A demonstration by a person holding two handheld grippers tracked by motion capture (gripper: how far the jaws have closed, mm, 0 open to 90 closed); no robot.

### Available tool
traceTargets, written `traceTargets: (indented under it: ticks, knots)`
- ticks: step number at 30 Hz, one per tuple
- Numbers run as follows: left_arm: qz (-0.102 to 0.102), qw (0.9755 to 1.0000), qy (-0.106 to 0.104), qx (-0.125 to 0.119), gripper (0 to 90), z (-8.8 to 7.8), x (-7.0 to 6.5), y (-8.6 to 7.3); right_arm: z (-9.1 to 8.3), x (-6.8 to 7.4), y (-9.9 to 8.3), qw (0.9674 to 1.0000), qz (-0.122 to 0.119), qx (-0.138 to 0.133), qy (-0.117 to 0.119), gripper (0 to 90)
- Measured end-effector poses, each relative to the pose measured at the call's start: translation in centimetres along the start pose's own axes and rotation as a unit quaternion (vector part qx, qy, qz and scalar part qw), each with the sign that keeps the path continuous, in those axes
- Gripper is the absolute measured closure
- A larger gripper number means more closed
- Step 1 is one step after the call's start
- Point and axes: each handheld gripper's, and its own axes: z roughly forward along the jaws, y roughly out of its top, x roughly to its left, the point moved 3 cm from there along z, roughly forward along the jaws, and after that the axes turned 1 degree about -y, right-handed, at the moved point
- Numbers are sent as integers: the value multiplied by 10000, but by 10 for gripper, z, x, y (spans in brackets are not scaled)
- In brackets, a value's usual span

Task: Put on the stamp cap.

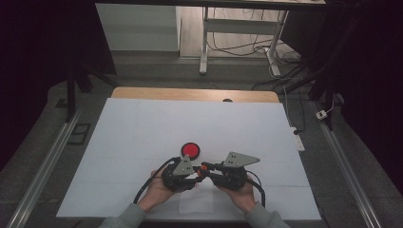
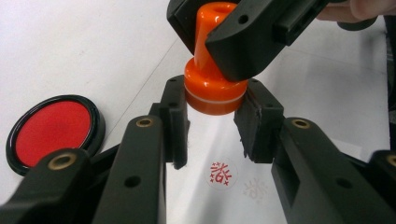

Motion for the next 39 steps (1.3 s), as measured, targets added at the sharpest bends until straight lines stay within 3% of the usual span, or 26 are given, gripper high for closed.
traceTargets:
  ticks: [12,21,28,39]
  knots:
    - [-62,10000,35,-35,615,1,2,-1,0,1,0,9999,-88,-50,-62,725]
    - [-176,9998,1,41,481,3,3,-2,0,0,0,9999,-95,-74,-91,725]
    - [-339,9993,19,178,304,0,6,-5,-2,-2,0,9998,-81,-95,-123,725]
    - [-459,9986,14,256,238,-11,8,-11,-3,-3,0,9998,-89,-92,-150,725]
